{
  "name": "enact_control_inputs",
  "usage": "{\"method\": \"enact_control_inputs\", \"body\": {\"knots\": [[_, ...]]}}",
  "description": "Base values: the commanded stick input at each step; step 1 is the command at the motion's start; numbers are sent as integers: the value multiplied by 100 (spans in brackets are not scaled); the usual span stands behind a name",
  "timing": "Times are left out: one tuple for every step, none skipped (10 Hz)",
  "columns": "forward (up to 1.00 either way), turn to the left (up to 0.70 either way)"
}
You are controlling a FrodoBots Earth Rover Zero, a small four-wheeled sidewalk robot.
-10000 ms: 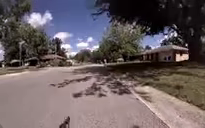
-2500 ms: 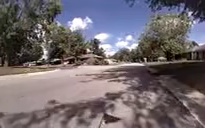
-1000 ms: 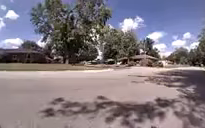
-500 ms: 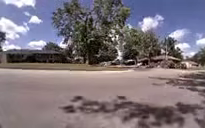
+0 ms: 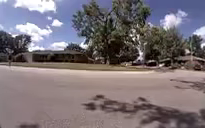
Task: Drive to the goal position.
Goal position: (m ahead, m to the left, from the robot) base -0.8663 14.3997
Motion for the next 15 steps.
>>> {"method": "enact_control_inputs", "body": {"knots": [[0,85],[0,85],[0,85],[0,85],[0,85],[0,85],[0,85],[0,85],[0,85],[0,85],[0,85],[0,85],[0,85],[0,85],[0,85]]}}
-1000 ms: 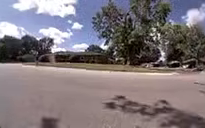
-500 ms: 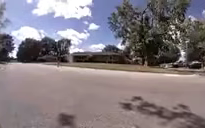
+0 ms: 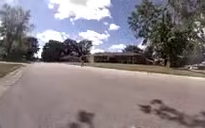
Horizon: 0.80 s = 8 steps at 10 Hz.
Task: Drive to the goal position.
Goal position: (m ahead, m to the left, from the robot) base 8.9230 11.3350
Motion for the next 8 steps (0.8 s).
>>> {"method": "enact_control_inputs", "body": {"knots": [[0,85],[0,85],[0,85],[0,85],[0,85],[0,85],[0,85],[0,85]]}}
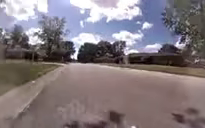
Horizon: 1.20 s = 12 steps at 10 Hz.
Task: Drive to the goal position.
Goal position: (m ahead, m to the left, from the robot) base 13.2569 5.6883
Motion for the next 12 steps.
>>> {"method": "enact_control_inputs", "body": {"knots": [[0,85],[0,85],[0,85],[0,85],[0,85],[0,85],[0,68],[0,37],[0,0],[0,0],[0,0],[0,0]]}}
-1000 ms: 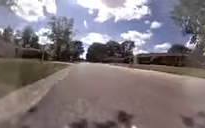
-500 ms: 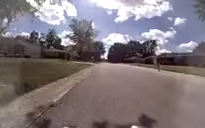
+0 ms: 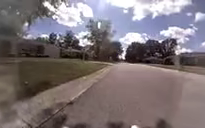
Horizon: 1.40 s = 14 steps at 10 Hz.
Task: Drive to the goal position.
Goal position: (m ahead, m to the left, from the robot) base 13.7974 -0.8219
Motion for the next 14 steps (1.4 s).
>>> {"method": "enact_control_inputs", "body": {"knots": [[0,0],[0,0],[0,0],[0,0],[0,0],[70,0],[85,0],[85,0],[85,0],[85,0],[85,0],[85,0],[85,0],[85,0]]}}
